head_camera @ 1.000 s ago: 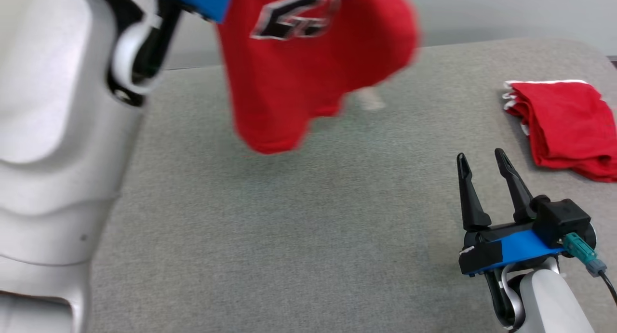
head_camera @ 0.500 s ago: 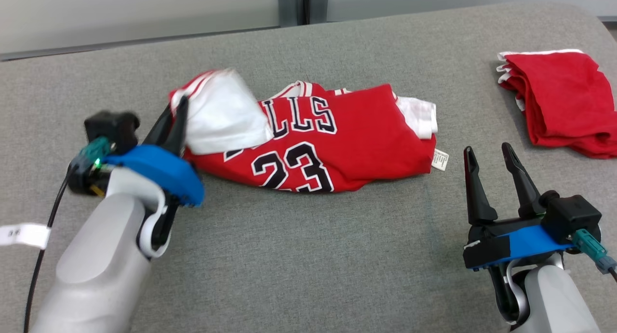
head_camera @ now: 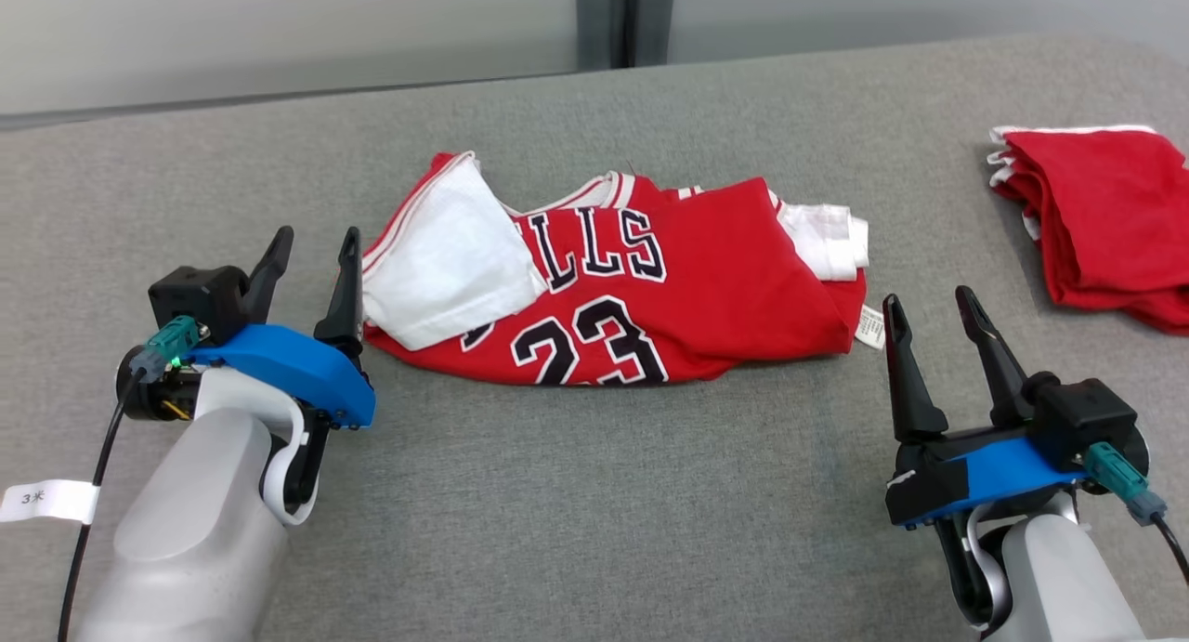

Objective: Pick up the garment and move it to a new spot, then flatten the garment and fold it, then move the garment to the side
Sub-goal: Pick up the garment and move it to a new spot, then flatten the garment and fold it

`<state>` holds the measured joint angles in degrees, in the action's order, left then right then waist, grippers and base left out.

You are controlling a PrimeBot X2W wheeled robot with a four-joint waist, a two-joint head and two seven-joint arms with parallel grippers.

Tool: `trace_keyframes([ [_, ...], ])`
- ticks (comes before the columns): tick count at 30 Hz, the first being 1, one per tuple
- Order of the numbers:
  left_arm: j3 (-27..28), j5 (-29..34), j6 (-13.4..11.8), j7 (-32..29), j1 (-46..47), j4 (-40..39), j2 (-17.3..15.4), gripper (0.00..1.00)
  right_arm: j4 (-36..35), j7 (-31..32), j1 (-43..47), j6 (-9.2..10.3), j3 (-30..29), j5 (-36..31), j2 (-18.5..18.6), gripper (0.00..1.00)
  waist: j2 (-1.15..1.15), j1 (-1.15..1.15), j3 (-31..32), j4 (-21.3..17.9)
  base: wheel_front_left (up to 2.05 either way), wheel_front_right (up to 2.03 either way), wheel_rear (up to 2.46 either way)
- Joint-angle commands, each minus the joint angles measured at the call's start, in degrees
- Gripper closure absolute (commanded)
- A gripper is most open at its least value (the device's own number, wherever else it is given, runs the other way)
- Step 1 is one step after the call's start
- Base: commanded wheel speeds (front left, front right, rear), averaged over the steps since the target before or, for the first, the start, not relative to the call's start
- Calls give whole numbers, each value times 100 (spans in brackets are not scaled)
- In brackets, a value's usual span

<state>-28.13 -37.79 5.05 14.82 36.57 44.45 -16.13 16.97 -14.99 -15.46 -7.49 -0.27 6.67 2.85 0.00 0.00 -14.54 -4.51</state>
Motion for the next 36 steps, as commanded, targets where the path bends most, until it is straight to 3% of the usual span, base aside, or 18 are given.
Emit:
trace_keyframes([
  [1,46,37,0,30,29,-42,6,0,3,-27,-64,0,11,-20,8,0,0,0,41,2,0,0,0],
  [15,1178,960,-340,44,-2052,-1836,393,0,381,-24,243,0,308,-274,8,0,0,0,779,232,0,0,0],
  [28,1820,1512,-557,44,-3427,-2633,890,0,508,-24,679,0,371,46,8,0,0,0,959,377,0,0,0],
  [36,1948,1689,-480,45,-3590,-2666,1000,0,533,-24,734,0,429,150,9,0,0,0,954,406,0,0,0],
])
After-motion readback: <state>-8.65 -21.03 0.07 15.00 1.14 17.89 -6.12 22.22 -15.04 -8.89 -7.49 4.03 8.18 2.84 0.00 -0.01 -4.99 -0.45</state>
